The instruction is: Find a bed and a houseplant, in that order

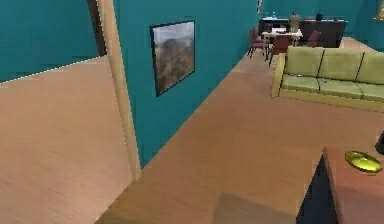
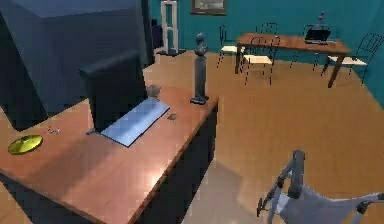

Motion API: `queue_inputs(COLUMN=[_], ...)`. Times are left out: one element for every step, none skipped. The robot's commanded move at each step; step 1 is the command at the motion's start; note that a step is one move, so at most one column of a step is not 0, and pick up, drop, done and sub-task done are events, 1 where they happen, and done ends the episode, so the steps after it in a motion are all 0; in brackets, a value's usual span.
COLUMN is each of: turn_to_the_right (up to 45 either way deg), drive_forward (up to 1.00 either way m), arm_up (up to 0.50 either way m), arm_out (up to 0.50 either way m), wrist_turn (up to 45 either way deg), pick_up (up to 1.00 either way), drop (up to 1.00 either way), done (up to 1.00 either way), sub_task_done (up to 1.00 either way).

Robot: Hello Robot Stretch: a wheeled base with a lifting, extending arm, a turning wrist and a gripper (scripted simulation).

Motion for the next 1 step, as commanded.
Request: queue_inputs(turn_to_the_right=[-36.0], drive_forward=[0.00], arm_up=[0.00], arm_out=[0.00], wrist_turn=[0.0], pick_up=[0.00], drop=[0.00], done=[0.00], sub_task_done=[0.00])
